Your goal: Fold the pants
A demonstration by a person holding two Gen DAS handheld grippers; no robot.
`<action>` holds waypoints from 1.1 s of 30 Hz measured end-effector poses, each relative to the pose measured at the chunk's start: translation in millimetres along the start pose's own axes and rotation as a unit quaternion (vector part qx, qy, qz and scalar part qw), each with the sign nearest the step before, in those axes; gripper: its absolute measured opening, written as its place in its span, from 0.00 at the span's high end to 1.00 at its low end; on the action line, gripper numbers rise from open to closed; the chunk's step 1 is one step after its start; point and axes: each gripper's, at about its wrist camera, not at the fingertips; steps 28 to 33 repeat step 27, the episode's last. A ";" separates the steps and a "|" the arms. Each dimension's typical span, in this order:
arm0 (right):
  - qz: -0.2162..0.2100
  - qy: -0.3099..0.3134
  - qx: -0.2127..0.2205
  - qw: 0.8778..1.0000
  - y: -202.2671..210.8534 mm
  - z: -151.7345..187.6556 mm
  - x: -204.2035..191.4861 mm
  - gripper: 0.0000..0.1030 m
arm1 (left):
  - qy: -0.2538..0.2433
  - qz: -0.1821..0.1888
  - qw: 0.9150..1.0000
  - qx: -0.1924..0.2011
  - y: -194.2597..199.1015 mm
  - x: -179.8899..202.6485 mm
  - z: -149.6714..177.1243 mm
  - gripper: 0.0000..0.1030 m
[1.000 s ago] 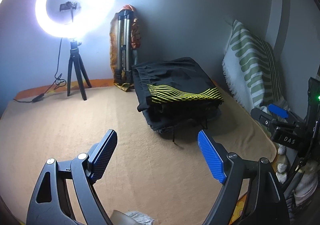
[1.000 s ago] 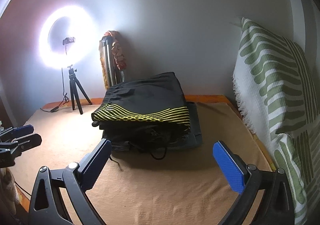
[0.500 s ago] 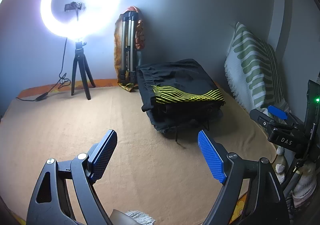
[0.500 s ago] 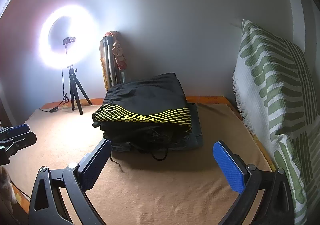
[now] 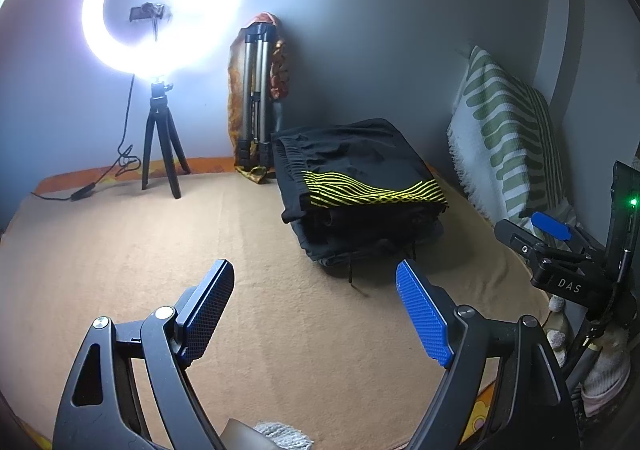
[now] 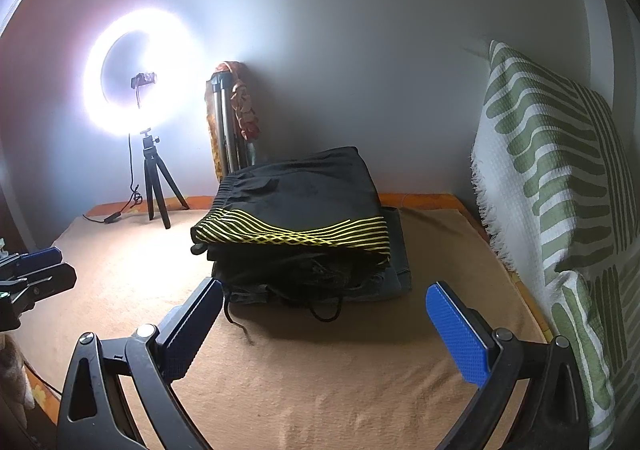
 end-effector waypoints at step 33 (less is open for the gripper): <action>-0.010 0.006 -0.002 1.000 -4.8 -2.5 -6.2 0.00 | -0.004 -0.005 1.000 -0.001 1.8 -5.0 2.0 0.19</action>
Point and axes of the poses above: each gripper's, at about its wrist camera, not at the fingertips, and y roughly against the way its jaws point, x to its right, z to its underside, and after that the axes turned 12 degrees about y, right-handed
